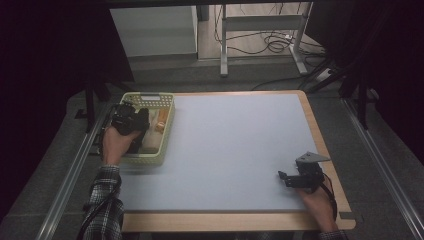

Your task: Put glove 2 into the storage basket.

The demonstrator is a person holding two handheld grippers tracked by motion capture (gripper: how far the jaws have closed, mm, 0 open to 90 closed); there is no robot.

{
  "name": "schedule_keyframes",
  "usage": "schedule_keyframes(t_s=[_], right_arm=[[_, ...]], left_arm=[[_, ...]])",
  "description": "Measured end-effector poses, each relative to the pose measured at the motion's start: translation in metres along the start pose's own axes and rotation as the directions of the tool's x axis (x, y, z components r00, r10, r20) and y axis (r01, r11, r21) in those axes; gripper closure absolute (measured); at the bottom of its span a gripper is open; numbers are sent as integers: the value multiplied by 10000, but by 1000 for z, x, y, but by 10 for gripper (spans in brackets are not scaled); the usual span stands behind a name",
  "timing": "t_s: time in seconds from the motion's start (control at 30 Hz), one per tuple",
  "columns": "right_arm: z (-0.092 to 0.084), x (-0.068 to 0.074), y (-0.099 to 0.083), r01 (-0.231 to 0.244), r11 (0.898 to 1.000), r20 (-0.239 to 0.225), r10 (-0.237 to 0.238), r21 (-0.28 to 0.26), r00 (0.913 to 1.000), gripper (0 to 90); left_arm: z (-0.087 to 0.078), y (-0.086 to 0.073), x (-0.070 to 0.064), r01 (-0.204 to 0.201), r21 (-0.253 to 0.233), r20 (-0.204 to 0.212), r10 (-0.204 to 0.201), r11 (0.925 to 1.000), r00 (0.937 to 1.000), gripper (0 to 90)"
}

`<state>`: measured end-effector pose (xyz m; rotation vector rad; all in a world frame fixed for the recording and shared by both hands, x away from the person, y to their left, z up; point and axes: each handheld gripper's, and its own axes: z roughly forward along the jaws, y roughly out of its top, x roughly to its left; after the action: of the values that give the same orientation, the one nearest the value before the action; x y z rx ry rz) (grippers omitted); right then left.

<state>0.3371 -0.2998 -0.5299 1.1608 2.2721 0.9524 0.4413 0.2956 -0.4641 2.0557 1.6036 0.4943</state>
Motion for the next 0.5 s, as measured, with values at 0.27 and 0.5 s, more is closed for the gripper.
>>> schedule_keyframes(t_s=[0.27,0.5], right_arm=[[0,0,0,-8,10000,1,8,-3,10000,159],[0,0,0,-7,10000,9,7,-2,10000,159]], left_arm=[[-17,-8,-1,-40,-478,570,67,9988,9984,115],[-34,-14,-10,-394,-901,1182,500,9952,9917,51]])
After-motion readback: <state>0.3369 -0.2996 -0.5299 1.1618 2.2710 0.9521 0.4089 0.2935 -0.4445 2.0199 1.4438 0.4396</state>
